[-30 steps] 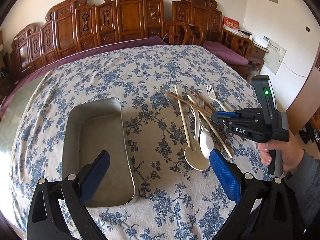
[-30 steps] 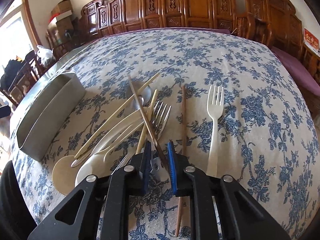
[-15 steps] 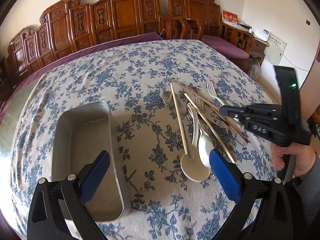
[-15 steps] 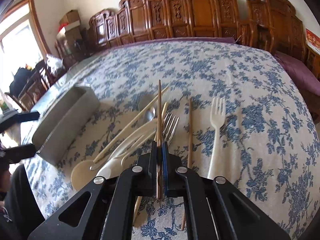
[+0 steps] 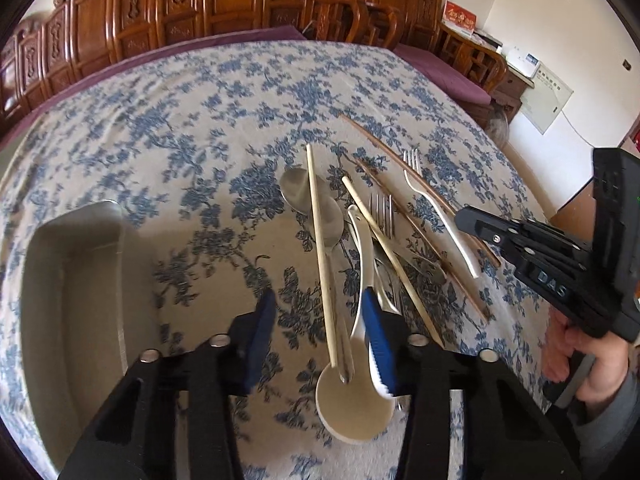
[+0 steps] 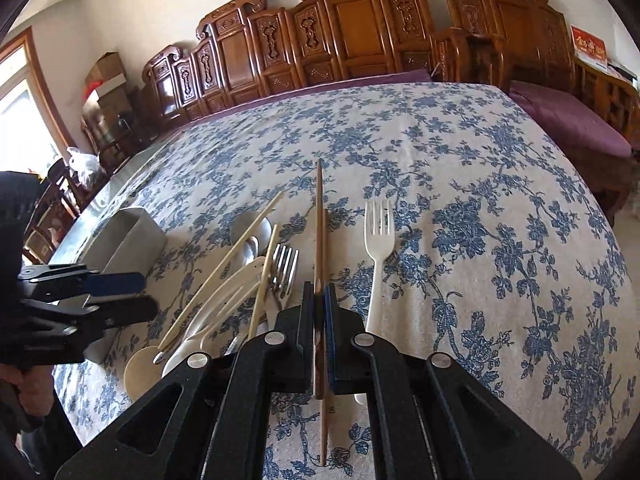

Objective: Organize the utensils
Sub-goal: 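Lift the chopstick with the right gripper while the left gripper grasps another chopstick, then carry the chopstick over the grey tray and open the left gripper while the right holds its chopstick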

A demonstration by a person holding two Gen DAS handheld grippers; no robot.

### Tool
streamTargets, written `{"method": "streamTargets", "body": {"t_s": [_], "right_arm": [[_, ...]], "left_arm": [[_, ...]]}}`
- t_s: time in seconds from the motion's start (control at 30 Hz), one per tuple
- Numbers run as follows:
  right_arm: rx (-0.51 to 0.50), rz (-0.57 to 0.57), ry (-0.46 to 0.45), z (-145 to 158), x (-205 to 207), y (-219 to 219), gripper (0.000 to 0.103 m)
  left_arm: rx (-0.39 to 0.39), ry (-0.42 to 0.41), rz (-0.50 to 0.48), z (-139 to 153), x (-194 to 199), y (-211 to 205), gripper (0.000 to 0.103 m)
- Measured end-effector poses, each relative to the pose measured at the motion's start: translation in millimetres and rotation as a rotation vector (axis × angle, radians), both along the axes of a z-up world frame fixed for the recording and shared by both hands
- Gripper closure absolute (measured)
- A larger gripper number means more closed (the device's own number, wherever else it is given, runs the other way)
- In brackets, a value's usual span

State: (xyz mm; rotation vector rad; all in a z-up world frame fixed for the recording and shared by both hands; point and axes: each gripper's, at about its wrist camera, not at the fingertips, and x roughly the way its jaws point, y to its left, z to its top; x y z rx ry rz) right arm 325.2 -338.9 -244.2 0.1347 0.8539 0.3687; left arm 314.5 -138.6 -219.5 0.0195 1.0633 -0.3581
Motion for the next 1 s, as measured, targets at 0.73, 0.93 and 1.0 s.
{"method": "streamTargets", "body": {"t_s": [0.73, 0.93, 1.0], "right_arm": [[-0.012, 0.014, -0.006, 1.1, -0.9, 9.4, 0.097], [-0.022, 0.016, -0.027, 8.7, -5.8, 16.6, 0.097], [-0.032, 0.015, -0.031, 9.6, -8.6, 20.0, 0.097]], "left_arm": [[0.047, 0.011, 0.02, -12.7, 14.1, -5.9, 0.099], [0.068, -0.061, 0.021, 9.3, -0.5, 2.8, 0.099], [0.07, -0.079, 0.021, 16.0, -7.1, 7.6, 0.099]]}}
